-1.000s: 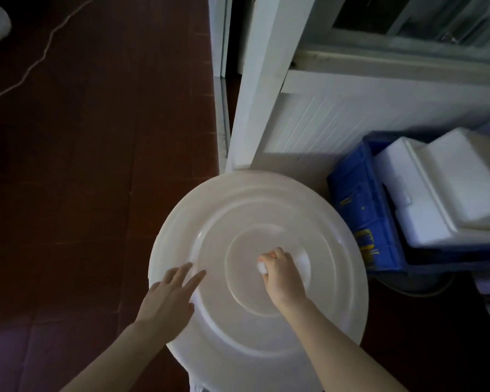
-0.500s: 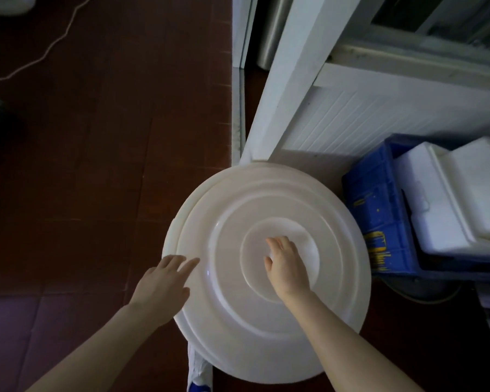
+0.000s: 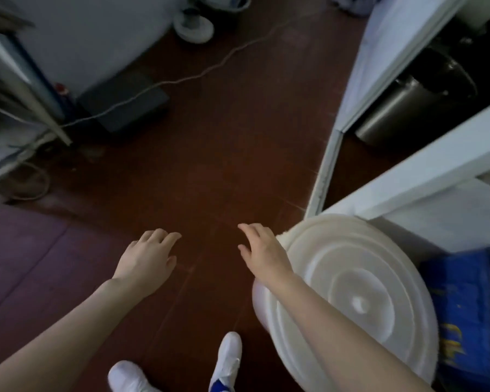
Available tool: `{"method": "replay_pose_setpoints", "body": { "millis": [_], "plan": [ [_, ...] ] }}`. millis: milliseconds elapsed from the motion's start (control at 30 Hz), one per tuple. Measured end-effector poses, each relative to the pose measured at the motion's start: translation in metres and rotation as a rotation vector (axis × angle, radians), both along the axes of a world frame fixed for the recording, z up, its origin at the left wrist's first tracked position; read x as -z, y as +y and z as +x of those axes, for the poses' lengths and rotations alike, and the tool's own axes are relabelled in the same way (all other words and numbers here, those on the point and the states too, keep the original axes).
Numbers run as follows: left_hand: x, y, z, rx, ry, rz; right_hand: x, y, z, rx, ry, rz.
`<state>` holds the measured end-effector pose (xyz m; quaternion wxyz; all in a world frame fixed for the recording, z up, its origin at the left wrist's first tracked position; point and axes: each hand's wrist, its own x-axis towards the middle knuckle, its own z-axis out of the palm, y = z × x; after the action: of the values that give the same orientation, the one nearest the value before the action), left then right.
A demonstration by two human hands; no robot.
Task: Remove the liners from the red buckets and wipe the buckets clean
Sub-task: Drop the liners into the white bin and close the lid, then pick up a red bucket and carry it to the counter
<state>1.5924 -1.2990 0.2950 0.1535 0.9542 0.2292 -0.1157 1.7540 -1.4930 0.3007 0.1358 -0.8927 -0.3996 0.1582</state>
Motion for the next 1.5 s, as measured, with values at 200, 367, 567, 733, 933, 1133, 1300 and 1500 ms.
{"method": "replay_pose_setpoints", "body": {
  "millis": [200, 367, 567, 733, 933, 1133, 1300, 1500],
  "plan": [
    [-0.078, 0.13, -0.144, -0.281, -0.014, 0.139, -0.074, 0.171, -0.11, -0.24, -0.004, 0.045],
    [-0.154, 0.214, -0.277, -0.537, -0.019, 0.242, -0.139, 0.301, -0.216, -0.502, -0.028, 0.075],
    [-0.22, 0.264, -0.424, -0.87, -0.018, 0.299, -0.202, 0.421, -0.333, -0.831, -0.102, 0.075],
    [-0.24, 0.308, -0.522, -1.06, 0.029, 0.342, -0.227, 0.514, -0.414, -1.096, -0.22, 0.055],
    [-0.251, 0.381, -0.618, -1.248, 0.064, 0.371, -0.239, 0.639, -0.517, -1.319, -0.33, 0.021],
    [-0.265, 0.458, -0.709, -1.488, 0.111, 0.36, -0.246, 0.768, -0.619, -1.506, -0.342, 0.007],
    [-0.265, 0.496, -0.777, -1.666, 0.096, 0.329, -0.251, 0.853, -0.703, -1.634, -0.327, 0.035],
    [-0.231, 0.548, -0.864, -1.819, 0.117, 0.271, -0.225, 0.936, -0.816, -1.774, -0.324, 0.065]
  ]
}}
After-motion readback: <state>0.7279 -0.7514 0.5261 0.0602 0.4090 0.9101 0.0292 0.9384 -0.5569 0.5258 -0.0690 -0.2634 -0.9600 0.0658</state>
